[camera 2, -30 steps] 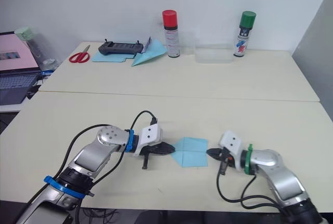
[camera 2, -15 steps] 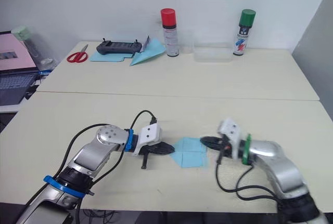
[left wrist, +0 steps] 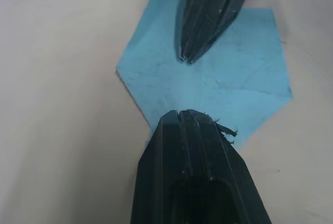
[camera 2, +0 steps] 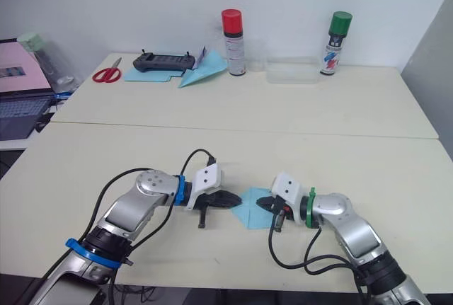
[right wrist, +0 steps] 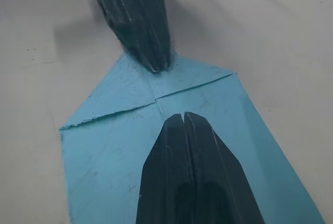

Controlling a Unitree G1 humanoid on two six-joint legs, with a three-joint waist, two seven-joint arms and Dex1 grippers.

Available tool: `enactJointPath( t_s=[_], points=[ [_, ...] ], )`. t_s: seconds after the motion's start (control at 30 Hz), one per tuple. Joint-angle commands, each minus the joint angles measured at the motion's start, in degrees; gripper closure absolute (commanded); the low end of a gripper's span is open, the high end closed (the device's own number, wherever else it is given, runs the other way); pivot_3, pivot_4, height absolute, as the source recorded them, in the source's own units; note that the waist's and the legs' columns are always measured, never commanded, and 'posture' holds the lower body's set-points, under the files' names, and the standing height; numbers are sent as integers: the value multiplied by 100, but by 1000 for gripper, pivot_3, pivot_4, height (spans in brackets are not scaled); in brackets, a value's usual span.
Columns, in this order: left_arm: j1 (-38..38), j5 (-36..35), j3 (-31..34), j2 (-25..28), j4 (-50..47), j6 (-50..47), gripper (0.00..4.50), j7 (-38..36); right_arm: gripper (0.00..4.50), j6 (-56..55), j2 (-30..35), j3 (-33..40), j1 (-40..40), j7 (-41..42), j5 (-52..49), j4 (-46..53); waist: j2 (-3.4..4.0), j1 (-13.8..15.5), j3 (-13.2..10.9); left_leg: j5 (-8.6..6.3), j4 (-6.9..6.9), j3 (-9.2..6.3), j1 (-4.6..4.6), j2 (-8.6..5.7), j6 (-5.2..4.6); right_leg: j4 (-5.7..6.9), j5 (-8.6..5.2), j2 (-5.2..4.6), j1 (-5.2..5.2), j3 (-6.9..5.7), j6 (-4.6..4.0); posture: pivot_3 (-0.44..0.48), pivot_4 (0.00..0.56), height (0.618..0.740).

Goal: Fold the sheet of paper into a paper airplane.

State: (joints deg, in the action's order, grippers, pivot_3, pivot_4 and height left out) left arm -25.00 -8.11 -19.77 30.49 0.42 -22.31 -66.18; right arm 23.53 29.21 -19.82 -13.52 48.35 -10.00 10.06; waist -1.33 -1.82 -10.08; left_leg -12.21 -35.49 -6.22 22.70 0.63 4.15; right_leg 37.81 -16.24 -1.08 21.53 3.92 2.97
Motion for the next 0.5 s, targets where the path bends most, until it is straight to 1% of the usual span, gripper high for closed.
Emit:
enactJointPath(
  t_s=[0.03, 0.2, 0.37, 0.5],
  points=[
    [-116, -30, -52, -140, -199, -48, 4500, 92, 4484, 59, 47, -39, 18, -41, 184, -198, 0, -5, -1, 0, 1, 0, 1, 1, 0, 0, 12, 1, 2, 0, 21, 0, 150, 740],
    [-117, 269, -278, -200, 57, 87, 4500, 193, 4484, 42, 97, -12, 31, -20, 183, -199, 1, -4, -2, 0, 10, 0, 4, 1, 0, 2, 16, 3, 13, 0, 30, 0, 150, 740],
    [124, 401, -371, 124, 30, 241, 4500, 57, 4484, 68, 125, -4, 78, -30, 176, -135, 1, -4, -1, 0, 11, 2, 4, 2, 0, 2, 16, 3, 13, 1, 29, 0, 150, 740],
    [254, 474, -262, 399, 170, 270, 4500, 133, 4484, 46, 132, -20, 74, -22, 194, -152, 2, -5, 0, 0, 17, 2, 0, 3, 0, 1, 15, 3, 12, 1, 28, 0, 150, 740]
  ],
)
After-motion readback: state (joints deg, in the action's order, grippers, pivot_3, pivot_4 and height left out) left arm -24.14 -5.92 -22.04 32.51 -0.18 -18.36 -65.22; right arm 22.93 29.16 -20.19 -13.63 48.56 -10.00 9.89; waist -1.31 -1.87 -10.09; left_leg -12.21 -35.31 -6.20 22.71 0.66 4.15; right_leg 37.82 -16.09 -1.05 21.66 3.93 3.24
